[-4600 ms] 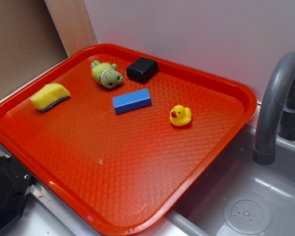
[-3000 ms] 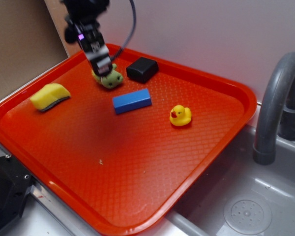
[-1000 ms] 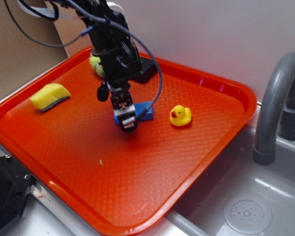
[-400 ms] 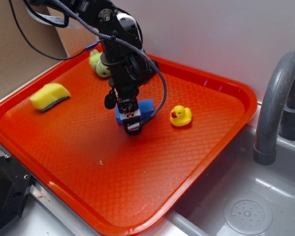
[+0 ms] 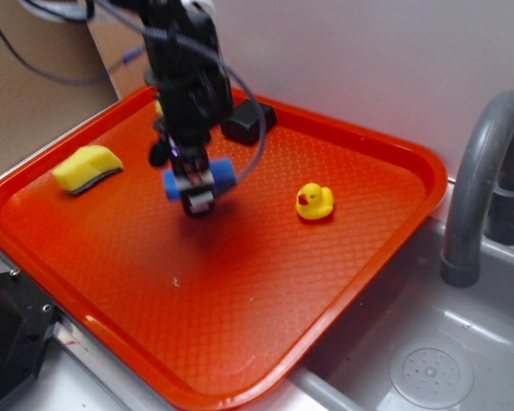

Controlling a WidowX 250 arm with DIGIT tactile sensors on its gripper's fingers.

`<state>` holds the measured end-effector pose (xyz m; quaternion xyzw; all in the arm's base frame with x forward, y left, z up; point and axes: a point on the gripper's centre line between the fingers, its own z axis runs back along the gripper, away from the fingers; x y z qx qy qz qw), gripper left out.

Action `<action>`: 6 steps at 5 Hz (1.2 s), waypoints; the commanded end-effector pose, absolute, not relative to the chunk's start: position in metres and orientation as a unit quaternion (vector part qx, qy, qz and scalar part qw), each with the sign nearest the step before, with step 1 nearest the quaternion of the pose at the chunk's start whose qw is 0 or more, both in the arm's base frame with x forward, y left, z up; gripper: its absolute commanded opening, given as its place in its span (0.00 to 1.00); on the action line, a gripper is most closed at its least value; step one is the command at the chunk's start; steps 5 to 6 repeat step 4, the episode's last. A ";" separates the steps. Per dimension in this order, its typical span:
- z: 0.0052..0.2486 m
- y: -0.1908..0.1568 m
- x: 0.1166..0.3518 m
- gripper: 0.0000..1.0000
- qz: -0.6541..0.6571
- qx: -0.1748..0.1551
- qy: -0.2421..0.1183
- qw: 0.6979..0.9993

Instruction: Grab the blue block.

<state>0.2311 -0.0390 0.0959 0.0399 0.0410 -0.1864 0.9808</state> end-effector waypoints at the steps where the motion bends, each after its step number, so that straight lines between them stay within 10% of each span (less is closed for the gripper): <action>1: 0.197 -0.007 0.207 0.00 0.014 0.003 0.051 0.999; 6: 0.211 0.000 0.179 0.00 0.077 0.020 -0.007 0.997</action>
